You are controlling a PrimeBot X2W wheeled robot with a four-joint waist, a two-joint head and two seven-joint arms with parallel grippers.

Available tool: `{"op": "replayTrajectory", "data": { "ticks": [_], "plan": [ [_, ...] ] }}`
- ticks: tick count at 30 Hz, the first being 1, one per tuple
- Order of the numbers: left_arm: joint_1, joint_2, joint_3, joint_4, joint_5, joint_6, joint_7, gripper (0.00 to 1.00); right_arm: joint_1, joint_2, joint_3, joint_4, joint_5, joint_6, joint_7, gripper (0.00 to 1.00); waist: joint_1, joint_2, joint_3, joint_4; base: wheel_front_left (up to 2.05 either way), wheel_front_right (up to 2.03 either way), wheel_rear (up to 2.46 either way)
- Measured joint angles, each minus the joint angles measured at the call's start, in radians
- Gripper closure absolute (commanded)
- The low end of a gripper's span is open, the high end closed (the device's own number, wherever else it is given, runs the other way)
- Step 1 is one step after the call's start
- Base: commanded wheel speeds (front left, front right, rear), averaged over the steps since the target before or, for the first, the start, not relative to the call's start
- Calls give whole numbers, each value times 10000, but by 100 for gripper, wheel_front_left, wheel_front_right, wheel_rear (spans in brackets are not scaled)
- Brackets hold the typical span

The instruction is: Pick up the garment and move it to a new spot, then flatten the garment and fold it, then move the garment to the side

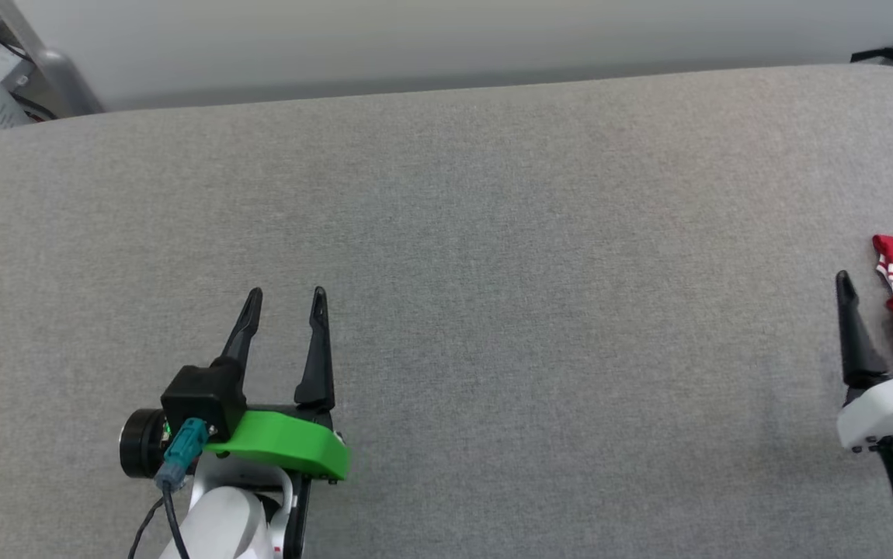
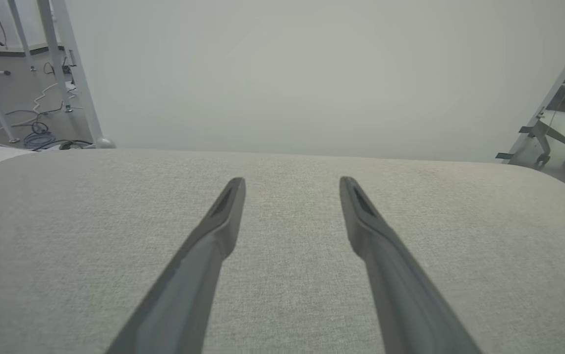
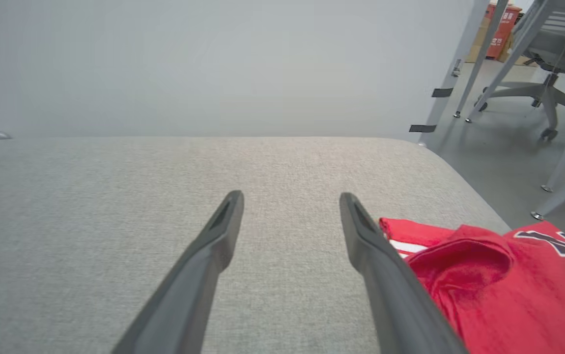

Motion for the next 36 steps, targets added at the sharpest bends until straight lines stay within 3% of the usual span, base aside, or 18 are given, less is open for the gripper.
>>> {"op": "replayTrajectory", "data": {
  "ticks": [9, 14, 21, 36],
  "plan": [
    [818, 105, 516, 128, 88, 157, -2, 0, 1618, 1045, 441, -2754, -236, 0, 943, 0, 0, 0, -819, 499, 0, 0, 0],
    [1202, 299, 539, 368, 119, -52, -4, 0, 2495, 1335, 364, -3607, -349, 0, 1367, 0, 0, 0, -1248, 684, 0, 0, 0],
    [1444, 351, 462, 451, 123, -155, -4, 0, 3285, 1810, 107, -4330, -548, 0, 1710, 0, 0, 0, -1559, 774, 0, 0, 0],
    [1461, 288, 416, 520, 182, -198, -4, 0, 3453, 2004, 150, -4876, -713, 0, 1927, 0, 0, 0, -1371, 761, 0, 0, 0]
  ]
}}
